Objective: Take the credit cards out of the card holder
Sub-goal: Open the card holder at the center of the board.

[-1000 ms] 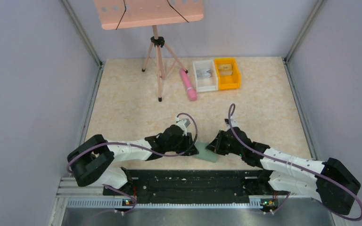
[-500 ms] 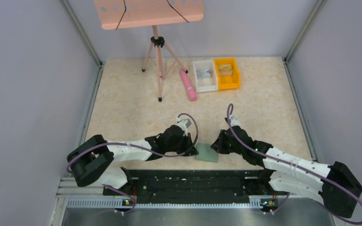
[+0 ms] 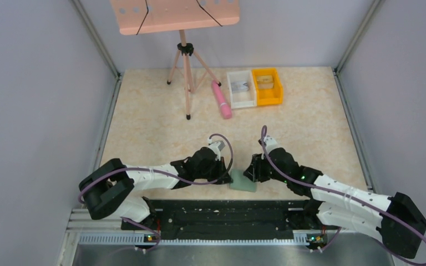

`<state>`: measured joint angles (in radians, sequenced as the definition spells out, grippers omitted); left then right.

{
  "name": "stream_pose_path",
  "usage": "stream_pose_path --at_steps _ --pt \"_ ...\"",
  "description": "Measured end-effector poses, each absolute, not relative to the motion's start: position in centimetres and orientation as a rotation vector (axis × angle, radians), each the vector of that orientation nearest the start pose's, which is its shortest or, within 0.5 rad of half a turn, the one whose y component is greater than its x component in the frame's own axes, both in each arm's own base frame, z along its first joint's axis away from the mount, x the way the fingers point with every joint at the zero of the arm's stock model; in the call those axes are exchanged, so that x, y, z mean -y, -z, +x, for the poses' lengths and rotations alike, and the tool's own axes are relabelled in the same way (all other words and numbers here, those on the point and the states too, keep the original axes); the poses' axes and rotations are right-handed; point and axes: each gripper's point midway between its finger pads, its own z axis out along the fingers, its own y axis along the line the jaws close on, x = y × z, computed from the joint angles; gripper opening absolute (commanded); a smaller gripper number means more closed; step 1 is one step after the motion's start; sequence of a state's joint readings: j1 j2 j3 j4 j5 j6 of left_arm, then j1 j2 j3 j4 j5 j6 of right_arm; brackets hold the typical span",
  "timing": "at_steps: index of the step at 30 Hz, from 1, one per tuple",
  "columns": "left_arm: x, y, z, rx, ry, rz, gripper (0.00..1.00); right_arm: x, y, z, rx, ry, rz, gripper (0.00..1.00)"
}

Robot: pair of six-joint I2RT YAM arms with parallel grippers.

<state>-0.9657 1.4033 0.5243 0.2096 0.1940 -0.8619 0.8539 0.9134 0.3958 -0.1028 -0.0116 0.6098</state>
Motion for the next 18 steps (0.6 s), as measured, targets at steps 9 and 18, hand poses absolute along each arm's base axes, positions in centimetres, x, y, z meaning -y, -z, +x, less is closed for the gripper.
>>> stream_pose_path --at_steps 9,18 --pt "32.6 -5.4 14.2 -2.508 1.131 0.260 0.00 -23.9 -8.2 16.9 -2.246 -0.850 -0.318 0.51" --pt "32.7 -5.5 14.2 -2.509 1.136 0.261 0.00 -23.9 -4.3 16.0 -2.361 -0.703 -0.363 0.48"
